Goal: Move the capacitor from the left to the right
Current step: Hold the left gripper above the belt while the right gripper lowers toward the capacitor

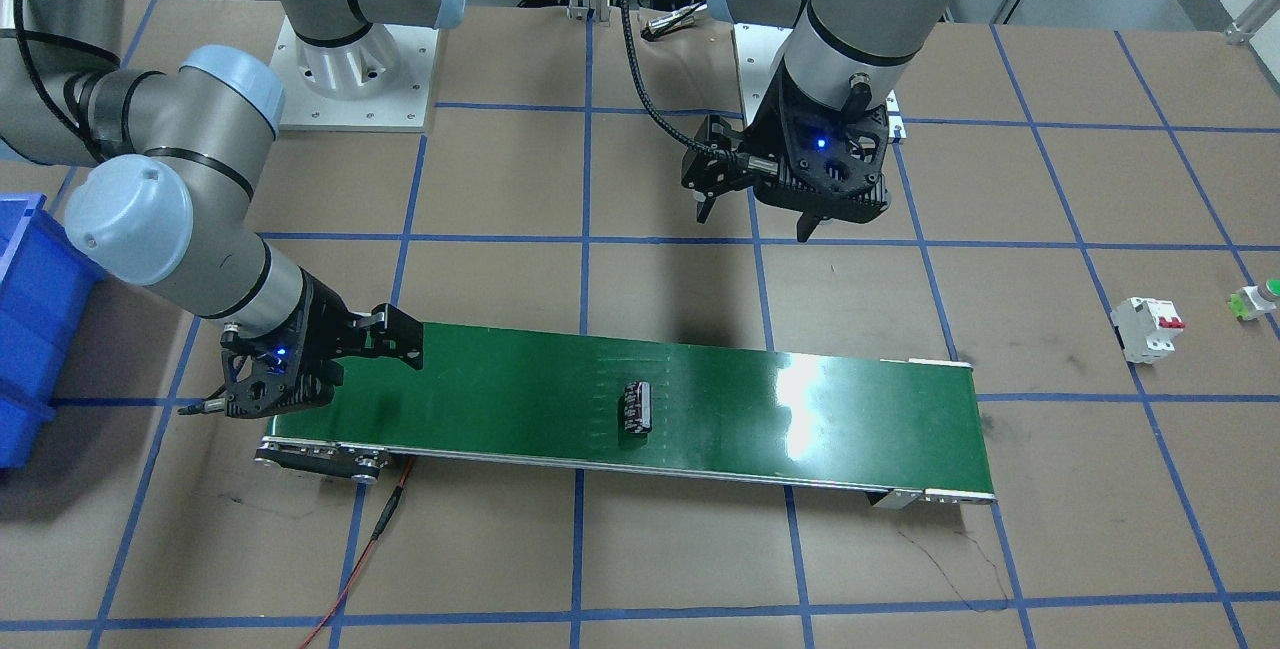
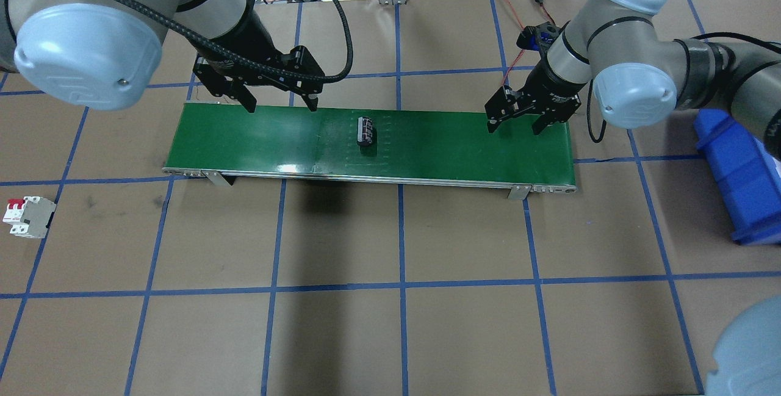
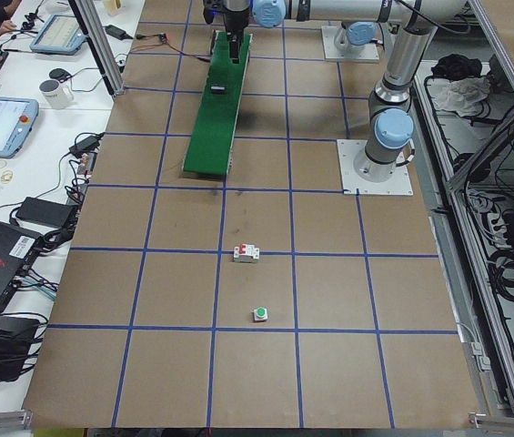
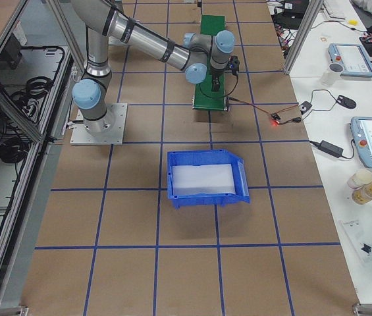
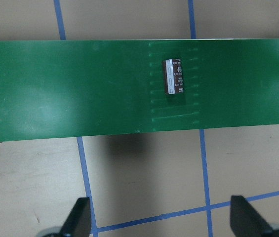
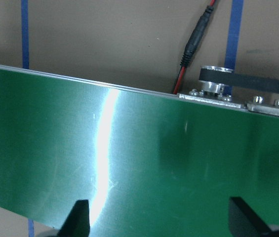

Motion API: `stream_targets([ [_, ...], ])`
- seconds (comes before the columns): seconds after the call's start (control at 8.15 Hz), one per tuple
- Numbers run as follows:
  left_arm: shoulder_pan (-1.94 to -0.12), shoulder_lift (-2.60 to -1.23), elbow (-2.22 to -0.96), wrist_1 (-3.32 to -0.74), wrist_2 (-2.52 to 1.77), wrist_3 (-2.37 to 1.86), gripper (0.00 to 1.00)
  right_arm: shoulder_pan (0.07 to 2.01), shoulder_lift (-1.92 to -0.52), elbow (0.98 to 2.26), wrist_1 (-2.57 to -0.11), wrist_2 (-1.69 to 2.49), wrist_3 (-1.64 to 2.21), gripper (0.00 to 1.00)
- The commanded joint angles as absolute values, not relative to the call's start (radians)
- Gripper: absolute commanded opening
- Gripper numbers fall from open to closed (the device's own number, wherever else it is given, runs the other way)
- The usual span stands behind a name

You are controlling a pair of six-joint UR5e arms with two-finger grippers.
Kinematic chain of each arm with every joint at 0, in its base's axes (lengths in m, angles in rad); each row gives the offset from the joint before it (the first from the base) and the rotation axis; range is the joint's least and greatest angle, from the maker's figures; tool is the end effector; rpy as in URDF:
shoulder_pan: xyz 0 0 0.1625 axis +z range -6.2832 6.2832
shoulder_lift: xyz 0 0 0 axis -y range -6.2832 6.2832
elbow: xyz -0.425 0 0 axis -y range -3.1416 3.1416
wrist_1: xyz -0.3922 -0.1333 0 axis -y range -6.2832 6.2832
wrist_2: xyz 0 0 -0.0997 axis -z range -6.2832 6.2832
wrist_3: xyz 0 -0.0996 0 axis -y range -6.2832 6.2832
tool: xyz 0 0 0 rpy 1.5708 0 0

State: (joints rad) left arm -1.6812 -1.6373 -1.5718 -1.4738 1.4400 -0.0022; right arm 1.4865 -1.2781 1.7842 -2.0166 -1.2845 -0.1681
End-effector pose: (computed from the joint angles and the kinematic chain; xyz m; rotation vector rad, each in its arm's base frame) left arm -0.2029 -0.5028 0.4643 -0.1656 -3.0046 0.0332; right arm 0.1138 -0.5710 0.2779 -0.1070 2.8479 0.0336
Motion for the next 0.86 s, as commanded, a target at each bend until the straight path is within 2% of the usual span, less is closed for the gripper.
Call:
stream_targets([
  [0.0,-1.681,-1.643,-1.574,-1.471,1.44,-0.003,1.0,1.496,-1.281,1.779,-2.031,-1.285,-0.123,1.0],
  [0.74,-1.681,-1.646,-1.571,-1.471,1.41,-0.005,1.0,1.595,-1.266,1.772,-2.135,-1.343,-0.023,1.0],
])
